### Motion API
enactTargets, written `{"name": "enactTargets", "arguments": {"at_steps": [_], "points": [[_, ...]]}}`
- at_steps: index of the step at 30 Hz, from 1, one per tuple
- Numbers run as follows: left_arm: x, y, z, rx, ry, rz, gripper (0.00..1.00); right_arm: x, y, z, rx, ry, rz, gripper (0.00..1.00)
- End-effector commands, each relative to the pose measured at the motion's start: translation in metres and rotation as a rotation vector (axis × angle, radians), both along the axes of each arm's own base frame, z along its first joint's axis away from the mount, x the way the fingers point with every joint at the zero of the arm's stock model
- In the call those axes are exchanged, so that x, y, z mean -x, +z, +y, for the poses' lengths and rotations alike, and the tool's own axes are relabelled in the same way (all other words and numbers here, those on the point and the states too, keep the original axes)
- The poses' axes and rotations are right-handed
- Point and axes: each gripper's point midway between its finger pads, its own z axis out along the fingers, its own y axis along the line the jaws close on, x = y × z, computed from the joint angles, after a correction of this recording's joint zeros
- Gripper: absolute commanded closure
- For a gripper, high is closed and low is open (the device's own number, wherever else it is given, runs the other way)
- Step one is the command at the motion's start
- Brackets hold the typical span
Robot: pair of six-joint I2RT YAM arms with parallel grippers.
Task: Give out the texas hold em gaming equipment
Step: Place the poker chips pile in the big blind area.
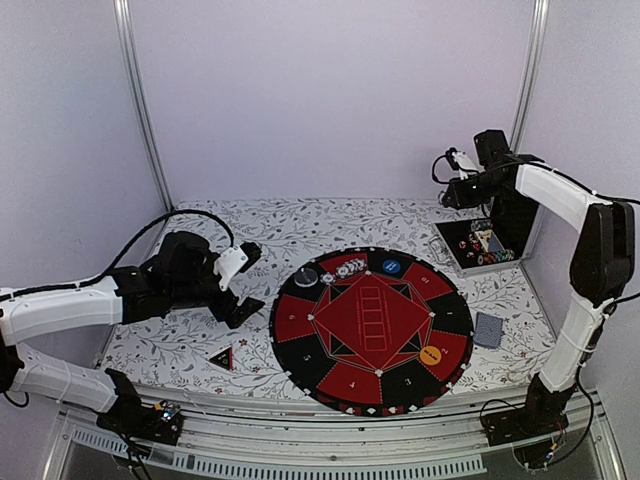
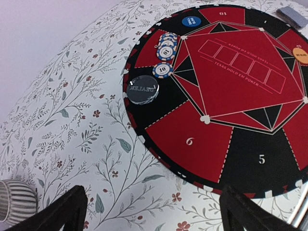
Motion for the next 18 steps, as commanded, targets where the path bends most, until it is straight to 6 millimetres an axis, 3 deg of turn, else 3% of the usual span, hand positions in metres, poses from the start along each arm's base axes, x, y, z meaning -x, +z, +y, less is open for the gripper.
{"name": "enactTargets", "arguments": {"at_steps": [1,4,8,13,18], "points": [[-0.005,0.020,0.005,0.025,0.023,-0.041,0.02,0.087,0.000,0.093,-0.263,0.301,0.136,0.98],[-0.005,0.023,0.007,0.025,0.031,-0.047,0.02,0.147,-0.015,0.133,-0.347,0.431,0.277,0.98],[-0.005,0.025,0.007,0.029,0.037,-0.041,0.02,0.219,-0.038,0.161,-0.436,0.483,0.501,0.98],[-0.006,0.030,0.006,0.041,0.044,-0.041,0.02,0.297,-0.071,0.167,-0.411,0.486,0.740,0.98],[-0.004,0.032,0.004,0.054,0.037,-0.033,0.02,0.345,-0.103,0.151,-0.405,0.411,0.913,0.98]]}}
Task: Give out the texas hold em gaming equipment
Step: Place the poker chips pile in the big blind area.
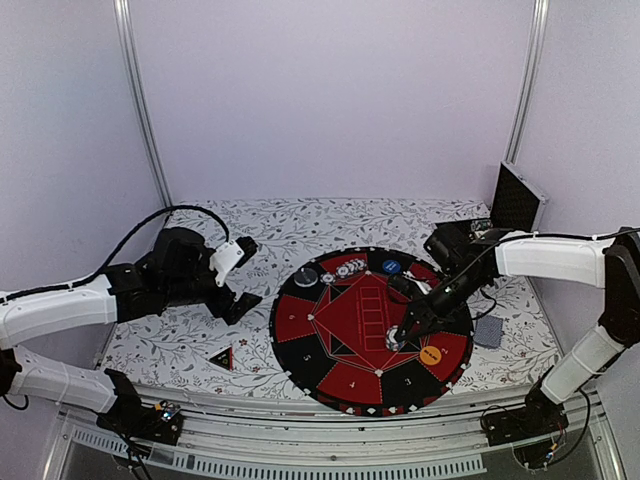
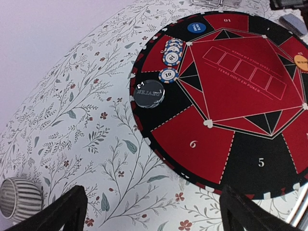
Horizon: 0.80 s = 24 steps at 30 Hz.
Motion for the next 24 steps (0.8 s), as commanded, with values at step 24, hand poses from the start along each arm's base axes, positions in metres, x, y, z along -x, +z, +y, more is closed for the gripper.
{"name": "enactTargets", "arguments": {"at_steps": [24], "points": [[-0.003,0.017,-0.002,0.043,0.006,-0.014,0.02,0.048,-0.080,-0.037,0.142,-0.090,0.261,0.94]]}}
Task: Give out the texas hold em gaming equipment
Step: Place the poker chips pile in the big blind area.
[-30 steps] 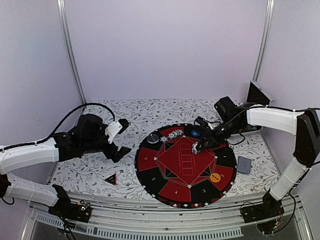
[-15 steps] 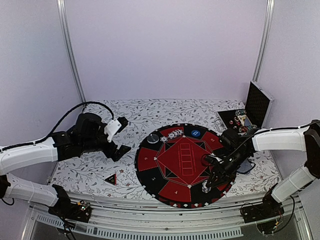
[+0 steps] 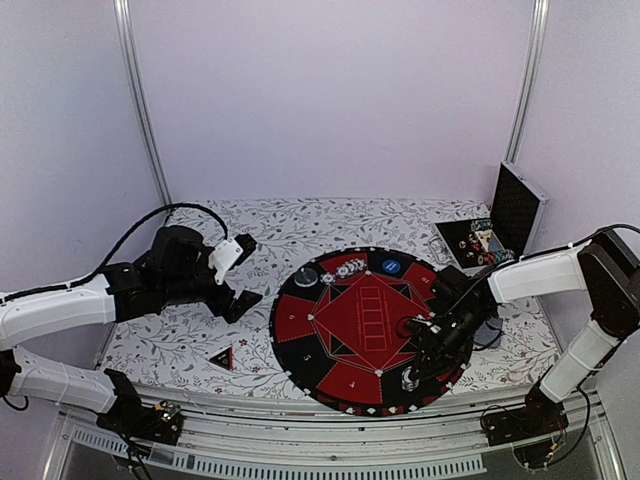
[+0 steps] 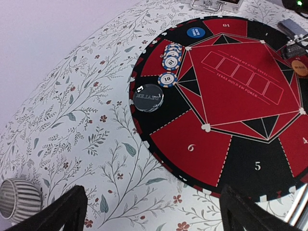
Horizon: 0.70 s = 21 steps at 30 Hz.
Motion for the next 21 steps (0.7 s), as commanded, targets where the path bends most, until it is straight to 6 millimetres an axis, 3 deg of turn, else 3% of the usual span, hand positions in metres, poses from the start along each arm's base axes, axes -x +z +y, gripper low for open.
{"name": "enactTargets", "arguments": {"at_steps": [1,5,13,17,21], "points": [[-0.004,0.011,0.000,0.017,0.008,-0.013,0.02,-0.016,-0.012,-0.005,0.039,-0.011,-0.050,0.90],[-0.003,0.010,0.000,0.018,0.006,-0.008,0.02,-0.022,-0.021,-0.022,0.151,-0.034,-0.062,0.75],[-0.002,0.011,0.000,0.019,0.004,-0.013,0.02,-0.032,-0.017,-0.036,0.259,-0.046,-0.114,0.65],[-0.002,0.013,0.001,0.022,0.003,-0.018,0.02,-0.039,-0.006,-0.036,0.289,-0.034,-0.144,0.62],[-0.002,0.014,0.000,0.026,0.002,-0.018,0.02,-0.058,0.027,-0.031,0.303,-0.039,-0.245,0.53]]}}
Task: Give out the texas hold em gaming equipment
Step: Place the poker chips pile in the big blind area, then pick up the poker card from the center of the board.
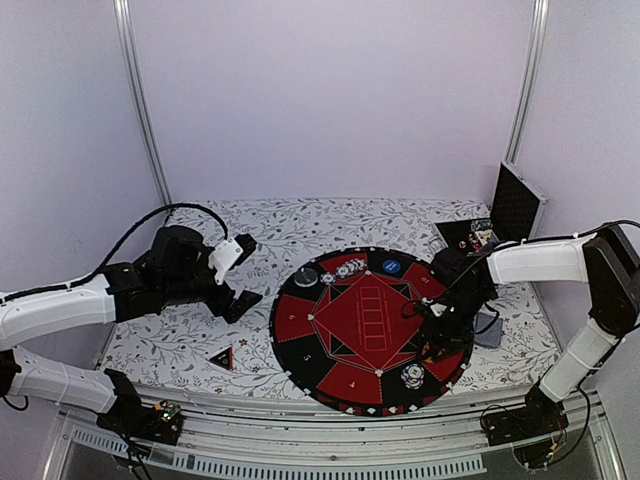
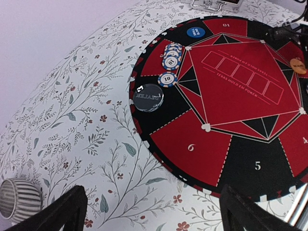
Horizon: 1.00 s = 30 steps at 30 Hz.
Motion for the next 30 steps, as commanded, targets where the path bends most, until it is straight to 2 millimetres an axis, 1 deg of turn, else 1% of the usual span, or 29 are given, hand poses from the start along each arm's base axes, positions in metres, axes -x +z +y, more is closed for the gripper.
{"name": "enactTargets", "arguments": {"at_steps": [1,3,4,5,6,7,10,12,13,14,16,18,20,22,23,27,29,30], "points": [[-0.002,0.015,0.000,0.028,0.000,-0.019,0.02,-0.030,0.043,-0.003,0.058,-0.003,-0.172,0.47],[-0.002,0.016,-0.001,0.032,-0.002,-0.018,0.02,-0.053,0.061,-0.011,0.106,-0.033,-0.283,0.29],[-0.001,0.016,-0.001,0.031,-0.003,-0.019,0.02,-0.066,0.069,-0.018,0.138,-0.064,-0.334,0.21],[-0.002,0.016,-0.001,0.030,-0.002,-0.018,0.02,-0.078,0.076,-0.027,0.173,-0.096,-0.382,0.11],[-0.001,0.016,-0.001,0.033,-0.003,-0.020,0.02,-0.090,0.083,-0.035,0.195,-0.131,-0.426,0.03],[-0.002,0.017,0.000,0.033,-0.002,-0.020,0.02,-0.101,0.091,-0.041,0.202,-0.167,-0.465,0.01],[-0.002,0.018,0.000,0.030,0.001,-0.026,0.02,-0.134,0.114,-0.062,0.193,-0.266,-0.569,0.01],[-0.003,0.021,0.000,0.032,0.005,-0.034,0.02,-0.157,0.128,-0.084,0.206,-0.328,-0.630,0.01],[-0.004,0.023,0.000,0.034,0.008,-0.036,0.02,-0.166,0.128,-0.096,0.229,-0.358,-0.650,0.01],[-0.005,0.025,0.000,0.038,0.012,-0.039,0.02,-0.182,0.142,-0.106,0.240,-0.386,-0.701,0.01],[-0.007,0.030,-0.002,0.047,0.015,-0.044,0.02,-0.203,0.151,-0.125,0.283,-0.426,-0.752,0.01],[-0.010,0.034,-0.004,0.049,0.016,-0.044,0.02,-0.222,0.155,-0.143,0.335,-0.445,-0.797,0.01],[-0.013,0.039,-0.007,0.049,0.013,-0.045,0.02,-0.241,0.150,-0.166,0.435,-0.466,-0.821,0.00],[-0.017,0.044,-0.011,0.045,0.008,-0.050,0.02,-0.257,0.142,-0.185,0.508,-0.473,-0.820,0.04],[-0.020,0.046,-0.013,0.039,0.004,-0.054,0.02,-0.265,0.137,-0.193,0.534,-0.476,-0.814,0.08],[-0.030,0.046,-0.017,0.013,0.004,-0.077,0.02,-0.295,0.123,-0.207,0.617,-0.441,-0.808,0.25],[-0.036,0.044,-0.018,0.003,0.013,-0.085,0.02,-0.311,0.120,-0.209,0.630,-0.421,-0.811,0.34],[-0.038,0.042,-0.018,0.000,0.018,-0.085,0.02,-0.316,0.115,-0.210,0.628,-0.409,-0.802,0.38]]}}
